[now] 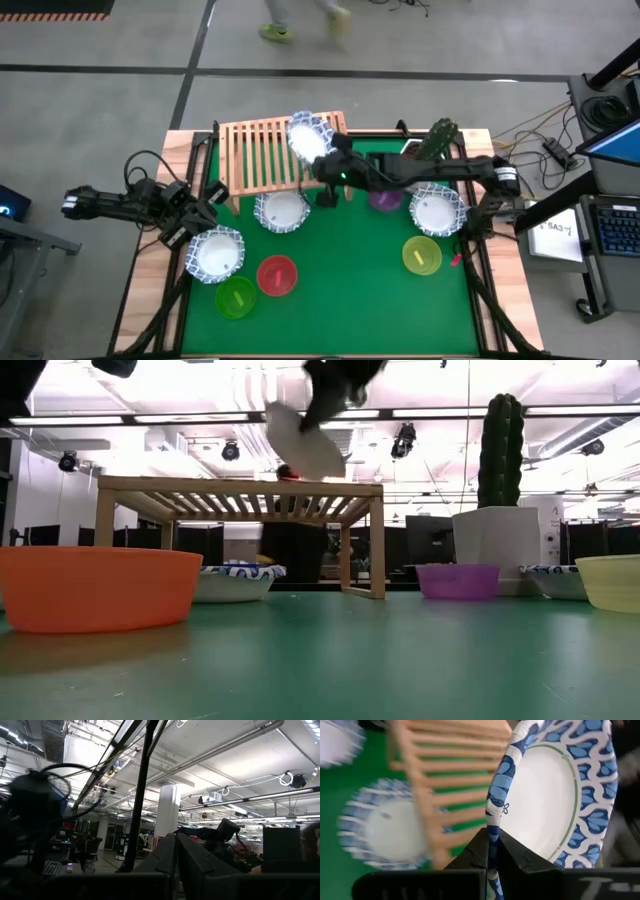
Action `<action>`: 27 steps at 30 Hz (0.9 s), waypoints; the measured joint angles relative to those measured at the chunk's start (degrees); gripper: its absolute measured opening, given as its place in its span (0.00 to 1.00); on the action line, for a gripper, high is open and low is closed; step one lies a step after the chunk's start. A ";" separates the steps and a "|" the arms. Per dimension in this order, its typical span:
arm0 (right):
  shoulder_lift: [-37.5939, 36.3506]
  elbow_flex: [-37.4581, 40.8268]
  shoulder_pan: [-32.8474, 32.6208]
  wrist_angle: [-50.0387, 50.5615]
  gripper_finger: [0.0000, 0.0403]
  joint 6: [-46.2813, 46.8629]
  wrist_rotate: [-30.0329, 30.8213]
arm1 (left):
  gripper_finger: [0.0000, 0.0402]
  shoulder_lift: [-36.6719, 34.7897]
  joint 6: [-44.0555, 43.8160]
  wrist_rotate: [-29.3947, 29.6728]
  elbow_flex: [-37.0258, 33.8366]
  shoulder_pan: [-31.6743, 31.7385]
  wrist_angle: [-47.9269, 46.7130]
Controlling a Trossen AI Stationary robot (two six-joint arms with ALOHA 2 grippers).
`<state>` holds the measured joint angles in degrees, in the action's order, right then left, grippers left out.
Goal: Place and stack bowls onto a shelf
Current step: Put the center white blue bowl on the shelf, then put the red bowl on the shelf
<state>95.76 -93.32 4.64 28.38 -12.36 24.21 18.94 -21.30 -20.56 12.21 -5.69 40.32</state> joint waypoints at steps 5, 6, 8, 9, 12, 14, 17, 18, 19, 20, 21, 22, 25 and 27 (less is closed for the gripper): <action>1.43 0.00 2.57 -0.15 0.07 -0.86 -0.19 | 0.00 -0.02 -0.17 0.00 0.00 0.00 -0.05; 1.60 0.00 2.58 -0.19 0.08 -1.27 -0.20 | 0.00 -0.02 -0.17 0.00 0.00 0.00 -0.04; 2.15 0.00 2.54 -0.05 0.12 -1.48 -0.22 | 0.00 0.00 -0.17 0.00 0.00 0.00 -0.07; 2.38 0.00 2.54 -0.09 0.14 -0.93 -0.20 | 0.00 0.02 -0.17 0.00 0.00 0.00 -0.05; 2.63 0.00 2.54 -0.13 0.20 -0.22 -0.18 | 0.00 0.06 -0.17 0.00 0.00 0.00 -0.17; 2.63 0.00 2.54 -0.30 0.24 -0.13 -0.16 | 0.00 0.09 -0.17 0.00 0.00 0.00 -0.23; 2.39 0.00 2.20 -0.35 0.29 1.64 -0.09 | 0.00 0.09 -0.17 0.00 0.00 0.00 -0.26; 2.18 0.00 1.94 -0.32 0.31 2.38 -0.09 | 0.00 0.09 -0.17 0.00 0.00 0.00 -0.28; 1.86 0.00 1.64 -0.06 0.32 2.89 -0.11 | 0.00 0.09 -0.17 0.00 0.00 0.00 -0.31; 1.55 0.00 1.28 0.19 0.32 3.48 -0.15 | 0.00 0.15 -0.17 0.00 0.00 0.00 -0.31; 1.28 0.00 0.86 0.21 0.33 3.89 -0.15 | 0.00 0.16 -0.17 0.00 0.00 0.00 -0.31; 0.95 0.00 0.40 0.26 0.33 4.24 -0.14 | 0.00 0.17 -0.17 0.00 0.00 0.00 -0.32; 0.04 0.00 -1.15 1.26 0.33 5.74 -0.15 | 0.00 0.24 -0.18 0.00 0.00 0.00 -0.34; -0.78 0.00 -2.49 3.03 0.33 8.32 -0.21 | 0.00 0.24 -0.27 0.02 0.00 0.00 -0.63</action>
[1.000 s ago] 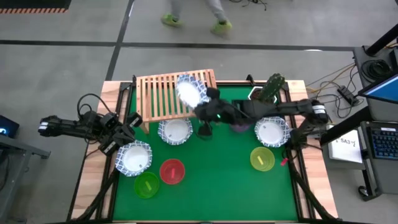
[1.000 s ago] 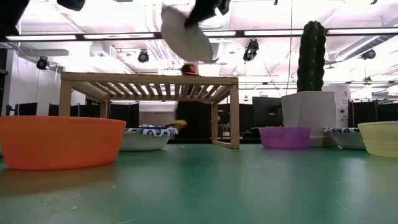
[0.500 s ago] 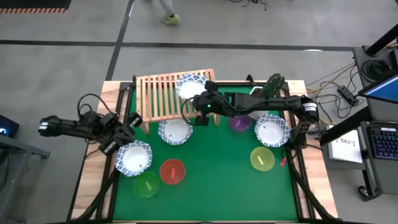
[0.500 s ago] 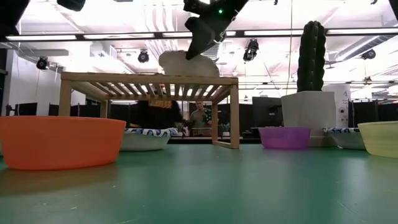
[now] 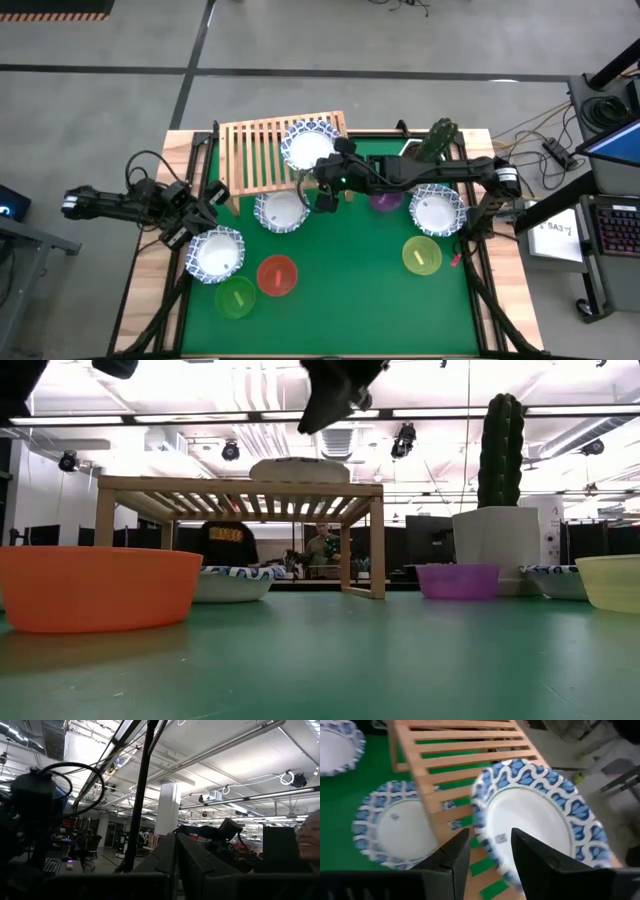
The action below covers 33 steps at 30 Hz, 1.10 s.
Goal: Place and stack bowls onto a shelf
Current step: Put the red bowl on the shelf
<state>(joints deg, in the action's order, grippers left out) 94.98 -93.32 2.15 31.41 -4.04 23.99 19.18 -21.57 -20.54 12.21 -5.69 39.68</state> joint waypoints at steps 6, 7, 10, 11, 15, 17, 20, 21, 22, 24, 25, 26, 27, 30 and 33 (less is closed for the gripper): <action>-2.15 3.05 -7.14 5.81 0.33 3.12 -2.32 | 0.00 0.81 -2.06 0.70 -0.31 -0.67 -2.31; -2.44 4.44 -8.90 4.94 0.33 2.76 -1.71 | 0.00 1.48 -2.11 2.00 -0.46 -1.08 -2.51; -4.06 9.87 -13.51 -0.32 0.33 1.07 -0.34 | 0.00 4.20 -2.59 7.96 -0.42 -2.71 -1.66; -4.87 11.83 -14.75 -2.57 0.33 0.46 -0.32 | 0.00 5.33 -3.01 9.63 -0.03 -3.22 -1.69; -8.56 20.45 -18.14 -11.24 0.33 -1.84 0.08 | 0.00 10.59 -3.84 12.14 3.13 -5.69 -1.59; -11.14 25.03 -18.96 -14.98 0.33 -3.07 -0.03 | 0.00 13.83 -3.61 13.69 5.48 -7.18 -1.44; -16.27 31.95 -19.22 -20.12 0.33 -4.51 -1.05 | 0.00 19.35 -2.88 14.65 9.64 -9.11 -1.61; -18.05 34.31 -19.14 -21.73 0.33 -4.93 -1.66 | 0.00 21.23 -2.83 14.66 11.13 -9.65 -1.98; -19.87 36.60 -19.10 -23.46 0.33 -5.56 -2.14 | 0.00 23.09 -2.77 14.66 12.70 -10.18 -2.68; -23.44 41.33 -18.99 -27.85 0.32 -7.17 -3.21 | 0.00 26.60 -2.75 14.65 16.08 -11.01 -5.60; -25.31 43.45 -18.99 -30.36 0.32 -8.04 -3.26 | 0.00 28.37 -2.79 14.65 17.84 -11.30 -7.71; -27.17 45.67 -19.01 -33.23 0.32 -9.43 -3.44 | 0.00 29.92 -3.02 14.84 19.54 -11.49 -10.00; -28.98 47.74 -19.01 -36.29 0.31 -10.75 -3.44 | 0.00 31.71 -3.66 15.44 21.33 -11.70 -12.86; -34.04 53.04 -18.95 -44.27 0.31 -13.61 -3.40 | 0.00 36.63 -8.39 19.00 26.56 -12.21 -22.90; -38.43 57.00 -18.62 -48.48 0.29 -14.53 -3.41 | 0.00 41.50 -16.61 21.72 31.86 -12.72 -35.75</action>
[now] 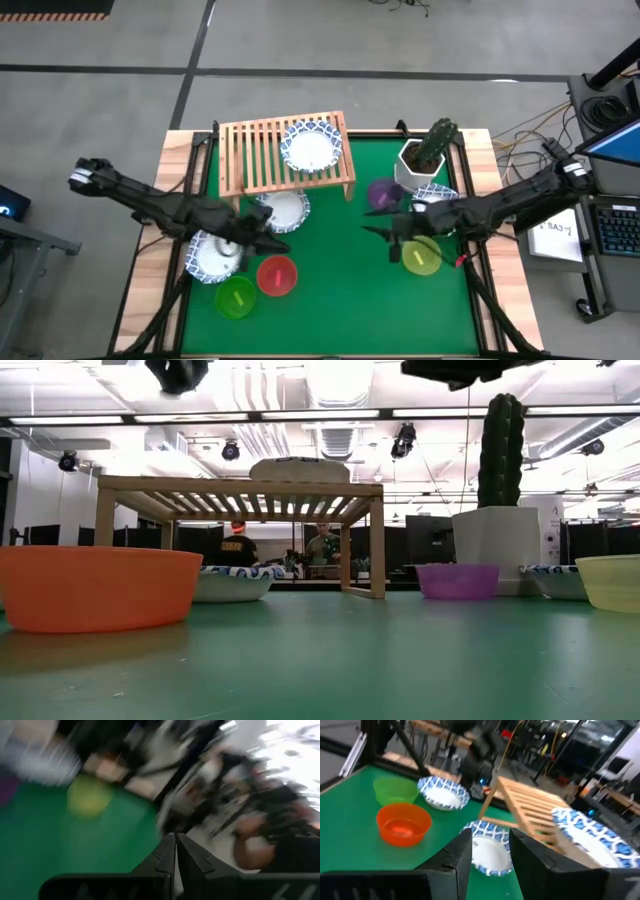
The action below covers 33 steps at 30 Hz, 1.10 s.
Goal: Place and stack bowls onto a shelf
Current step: Put the red bowl on the shelf
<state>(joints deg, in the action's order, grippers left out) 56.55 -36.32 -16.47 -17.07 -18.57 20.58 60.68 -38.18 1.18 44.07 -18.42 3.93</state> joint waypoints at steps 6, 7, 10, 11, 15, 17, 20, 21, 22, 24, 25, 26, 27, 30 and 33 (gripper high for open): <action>-6.37 5.41 0.24 -1.13 0.27 0.66 0.00 | 0.00 11.68 -19.59 1.31 12.44 -3.65 -31.08; -6.99 6.05 0.25 -1.39 0.27 0.06 0.01 | 0.00 13.88 -21.76 1.17 14.53 -4.64 -35.12; -8.97 6.65 0.26 -1.87 0.25 -1.31 0.02 | 0.00 20.25 -25.19 -1.70 20.52 -7.48 -43.93; -9.60 6.65 0.26 -2.16 0.25 -1.42 0.02 | 0.00 22.20 -25.84 -2.47 22.23 -8.49 -45.66; -11.18 6.65 0.26 -1.87 0.23 -1.56 0.00 | 0.00 30.37 -23.25 -3.53 28.31 -12.29 -48.99; -11.52 6.65 0.24 -1.65 0.22 -1.55 -0.15 | 0.01 34.19 -18.58 -5.11 31.45 -14.09 -50.56; -11.50 6.65 0.24 -1.42 0.21 -1.49 -2.50 | 0.04 39.47 -14.05 -6.26 36.07 -16.14 -56.58; -11.41 6.65 0.24 -1.45 0.21 -1.49 -3.19 | 0.06 40.97 -12.83 -6.33 37.49 -16.50 -58.52; -11.40 6.65 0.24 -1.41 0.20 -1.46 -3.63 | 0.08 42.33 -11.57 -6.43 38.84 -16.75 -60.44; -11.40 6.65 0.22 -1.43 0.20 -1.38 -4.26 | 0.12 44.82 -8.65 -6.16 41.27 -16.85 -63.28; -11.42 6.65 0.24 -1.44 0.20 -1.19 -4.29 | 0.14 45.94 -6.95 -5.09 42.39 -16.99 -64.31; -11.42 6.65 0.24 -1.43 0.20 -0.90 -4.29 | 0.17 46.92 -5.31 -3.37 43.17 -17.09 -65.14; -11.42 6.65 0.24 -1.42 0.20 -0.88 -4.29 | 0.19 47.82 -3.79 -1.19 43.66 -17.28 -65.67; -11.42 6.65 0.24 -1.43 0.21 -0.94 -4.28 | 0.26 49.80 0.56 4.72 43.85 -17.68 -66.34; -11.42 6.65 0.24 -1.38 0.21 -0.99 -4.29 | 0.31 50.98 3.01 6.21 43.24 -17.58 -67.44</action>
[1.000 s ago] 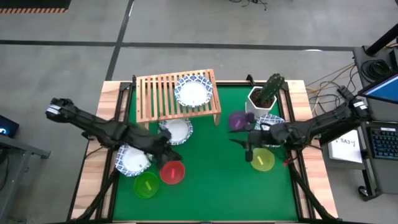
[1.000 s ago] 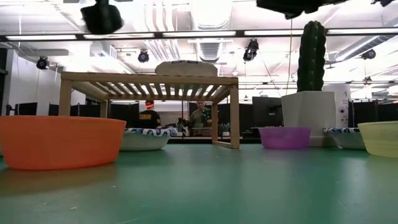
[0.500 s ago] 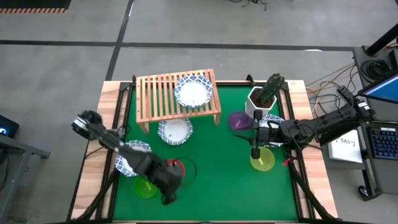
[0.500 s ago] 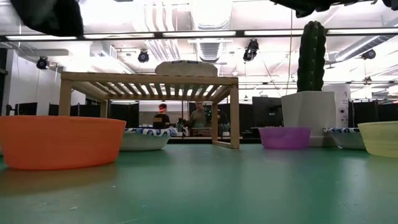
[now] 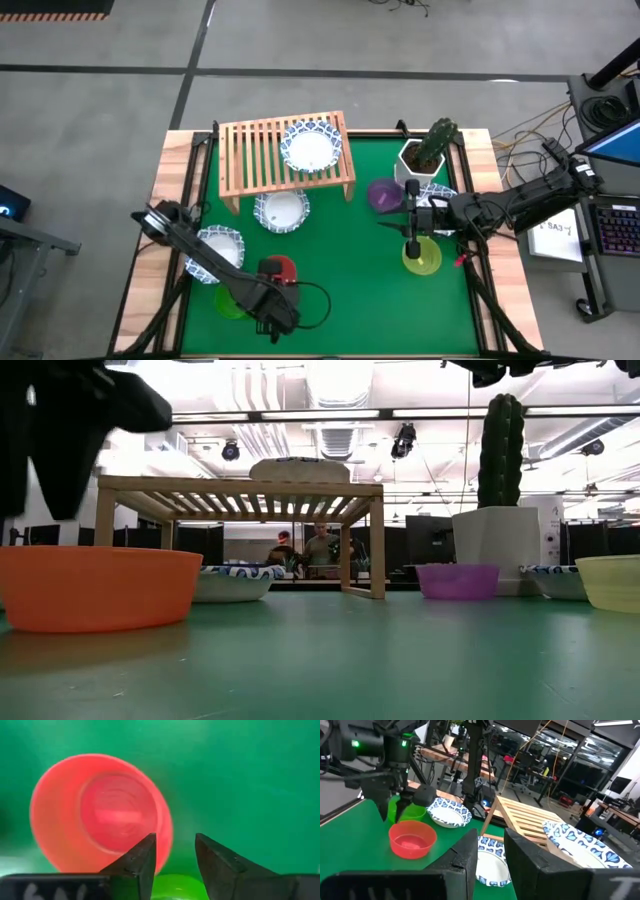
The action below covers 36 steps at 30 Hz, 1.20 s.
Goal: Place and stack bowls onto a shelf
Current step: Put the red bowl on the shelf
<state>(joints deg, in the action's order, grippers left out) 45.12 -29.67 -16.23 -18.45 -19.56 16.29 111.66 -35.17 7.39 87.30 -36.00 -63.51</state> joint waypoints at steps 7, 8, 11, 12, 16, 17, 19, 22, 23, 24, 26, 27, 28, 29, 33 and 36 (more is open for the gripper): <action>0.00 0.00 0.00 0.03 0.19 -1.34 0.07 | 0.31 4.25 0.51 1.35 -0.33 0.14 0.70; 0.00 0.00 0.00 0.03 0.18 -1.36 0.12 | 0.30 4.94 0.30 1.34 -0.33 0.14 0.80; 0.00 0.00 0.00 0.05 0.18 -1.46 0.20 | 0.24 6.24 0.04 1.03 -0.15 0.14 1.68; 0.00 0.00 0.00 -0.01 0.18 -1.46 0.20 | 0.21 6.54 0.03 0.80 -0.07 0.03 1.97; 0.00 0.00 0.00 -0.01 0.19 -1.47 0.20 | 0.04 6.69 -0.13 0.65 0.13 -0.21 2.02; 0.00 0.00 0.00 -0.02 0.18 -1.47 0.20 | 0.02 6.47 -0.32 0.65 0.18 -0.23 2.04; 0.00 0.00 0.00 -0.02 0.18 -1.46 0.20 | 0.02 5.73 -0.27 0.65 0.20 -0.23 2.04; 0.00 0.00 0.00 -0.01 0.17 -1.48 0.22 | 0.00 4.48 0.04 0.62 0.20 -0.34 2.05; 0.00 0.00 0.00 -0.01 0.18 -1.46 0.22 | 0.00 3.96 0.05 0.62 0.20 -0.34 2.04; 0.00 0.00 0.00 0.01 0.18 -1.46 0.22 | 0.00 3.50 0.06 0.59 0.20 -0.34 2.02; 0.00 0.00 0.00 0.01 0.18 -1.46 0.22 | 0.00 2.08 0.03 0.13 0.20 -0.34 2.04; 0.00 0.00 0.00 0.05 0.18 -1.24 0.22 | 0.00 1.19 0.02 -0.02 0.20 -0.34 2.08; 0.00 0.00 0.00 0.06 0.18 -1.04 0.22 | 0.00 0.16 0.01 -0.03 0.20 -0.32 2.08; 0.00 0.00 0.00 0.14 0.18 -0.80 0.22 | 0.00 -0.95 0.12 0.01 0.20 -0.28 2.08; 0.14 0.07 0.00 0.36 0.17 0.64 0.22 | 0.00 -6.19 1.69 4.04 0.51 0.67 2.01; 0.67 0.20 0.00 0.80 0.17 2.01 0.22 | 0.00 -9.79 5.39 9.54 3.29 2.60 2.04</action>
<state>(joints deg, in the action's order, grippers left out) 45.79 -29.48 -16.23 -17.65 -17.55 16.51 101.87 -29.78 16.93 90.59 -33.40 -61.47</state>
